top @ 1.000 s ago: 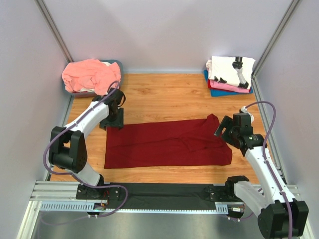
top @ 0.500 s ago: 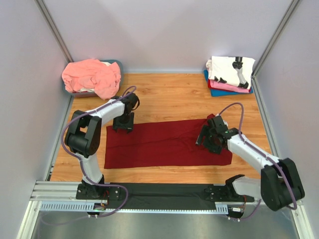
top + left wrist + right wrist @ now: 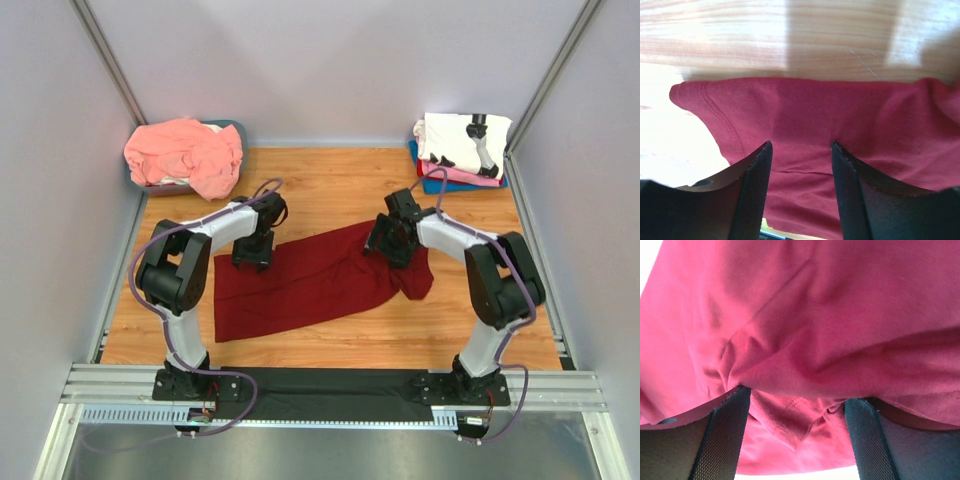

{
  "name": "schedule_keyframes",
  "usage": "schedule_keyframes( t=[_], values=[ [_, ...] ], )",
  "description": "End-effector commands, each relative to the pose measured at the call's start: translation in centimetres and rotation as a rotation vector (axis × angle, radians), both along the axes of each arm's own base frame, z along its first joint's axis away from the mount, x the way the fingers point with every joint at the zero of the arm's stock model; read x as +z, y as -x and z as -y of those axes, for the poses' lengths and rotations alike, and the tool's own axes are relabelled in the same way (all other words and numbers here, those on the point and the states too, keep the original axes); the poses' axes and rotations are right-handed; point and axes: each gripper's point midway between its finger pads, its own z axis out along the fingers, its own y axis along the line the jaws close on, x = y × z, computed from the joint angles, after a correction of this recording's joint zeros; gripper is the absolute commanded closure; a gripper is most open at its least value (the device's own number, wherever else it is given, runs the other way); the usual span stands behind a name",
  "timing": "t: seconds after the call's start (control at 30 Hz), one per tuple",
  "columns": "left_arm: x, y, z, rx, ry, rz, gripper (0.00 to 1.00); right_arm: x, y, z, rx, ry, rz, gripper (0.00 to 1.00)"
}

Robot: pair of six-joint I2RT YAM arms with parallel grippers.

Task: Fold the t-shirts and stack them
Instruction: Fold the tshirt

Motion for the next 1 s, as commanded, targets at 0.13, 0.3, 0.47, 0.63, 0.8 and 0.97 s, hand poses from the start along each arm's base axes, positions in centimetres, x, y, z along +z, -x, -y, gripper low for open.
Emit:
schedule_keyframes(
  t=[0.13,0.3,0.47,0.63,0.8,0.97],
  values=[
    [-1.7,4.1,1.1,-0.007,0.011,-0.089,0.43,0.8,-11.8,-4.4,0.067,0.001,0.073,0.28],
    [-0.8,6.0,3.1,-0.022,0.097,-0.085,0.43,-0.9,-16.2,-6.4,0.088,-0.012,0.047,0.29],
    [-1.3,8.7,7.3,-0.042,0.259,-0.119,0.43,0.1,-20.9,-8.5,0.089,-0.143,0.152,0.31],
    [-1.0,10.8,12.4,-0.066,0.381,-0.14,0.43,-0.3,-24.3,-10.0,0.12,-0.28,0.259,0.32],
    [-0.2,12.4,15.2,-0.041,0.453,-0.13,0.43,-1.0,-26.1,-10.2,0.115,-0.314,0.292,0.32],
    [0.0,14.5,14.4,-0.024,0.435,-0.127,0.43,-2.0,-27.3,-8.5,0.049,-0.276,0.31,0.32]
  ],
)
